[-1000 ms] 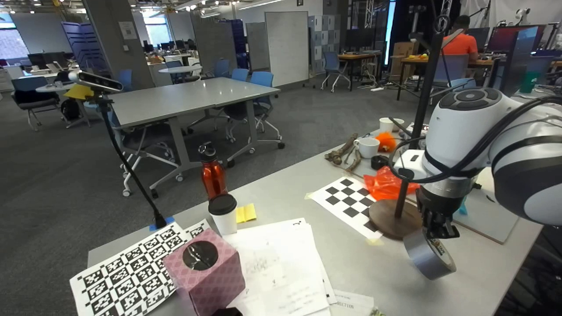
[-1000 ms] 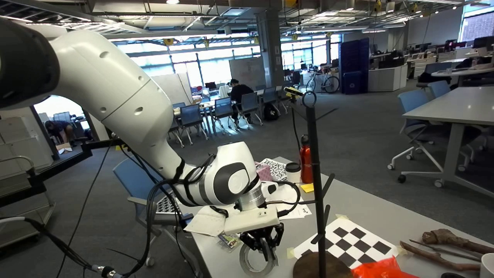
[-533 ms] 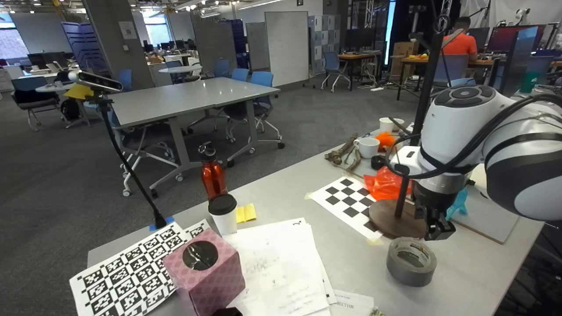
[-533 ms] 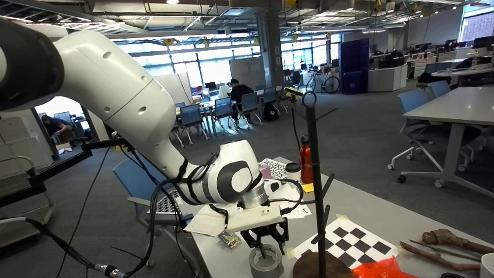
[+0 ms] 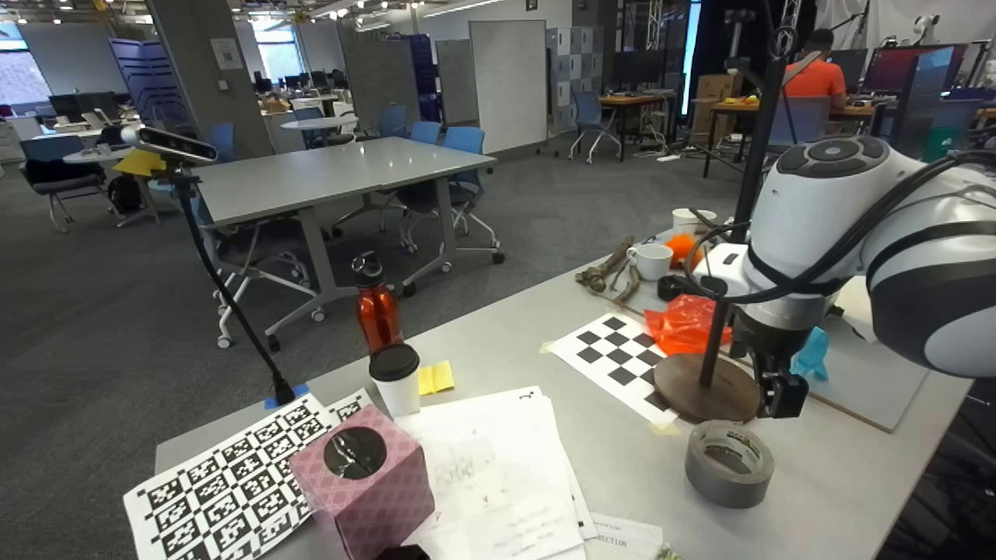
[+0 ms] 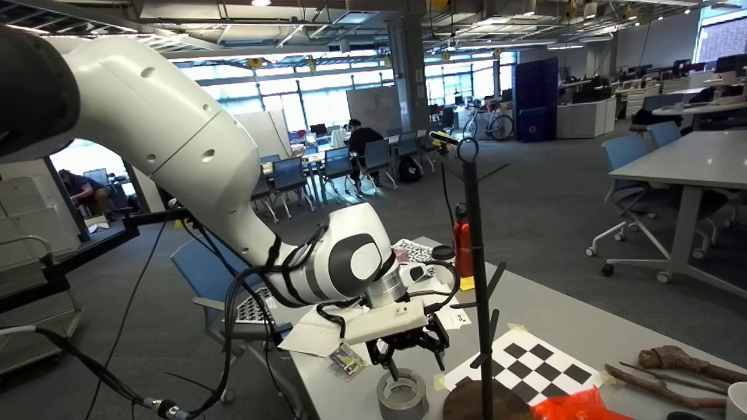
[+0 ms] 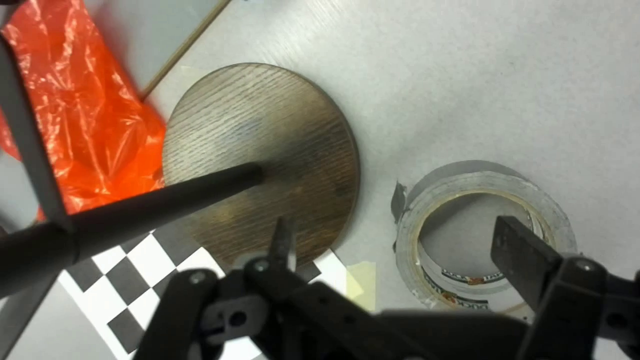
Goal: Pick up the grey tape from the black support and put it on the table.
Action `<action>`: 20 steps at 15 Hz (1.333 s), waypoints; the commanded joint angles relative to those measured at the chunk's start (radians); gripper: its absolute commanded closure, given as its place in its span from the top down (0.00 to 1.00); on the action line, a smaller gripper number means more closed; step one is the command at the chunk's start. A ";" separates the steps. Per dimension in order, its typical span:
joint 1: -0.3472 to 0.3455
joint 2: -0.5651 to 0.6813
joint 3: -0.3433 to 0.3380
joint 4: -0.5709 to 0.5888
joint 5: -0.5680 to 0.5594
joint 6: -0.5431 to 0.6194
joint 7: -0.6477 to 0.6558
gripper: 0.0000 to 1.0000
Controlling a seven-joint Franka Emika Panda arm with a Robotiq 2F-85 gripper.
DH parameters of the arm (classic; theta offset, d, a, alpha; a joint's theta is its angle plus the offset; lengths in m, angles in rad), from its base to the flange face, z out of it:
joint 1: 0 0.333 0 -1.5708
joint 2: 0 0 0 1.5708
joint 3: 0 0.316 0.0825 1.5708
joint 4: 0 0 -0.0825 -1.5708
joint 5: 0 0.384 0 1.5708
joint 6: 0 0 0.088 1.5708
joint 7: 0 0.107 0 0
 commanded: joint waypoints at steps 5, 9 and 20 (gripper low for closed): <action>0.023 -0.217 0.000 -0.156 -0.075 0.012 0.176 1.00; -0.002 -0.317 0.032 -0.248 0.011 0.039 0.137 1.00; 0.015 -0.547 0.055 -0.464 0.242 0.223 0.066 1.00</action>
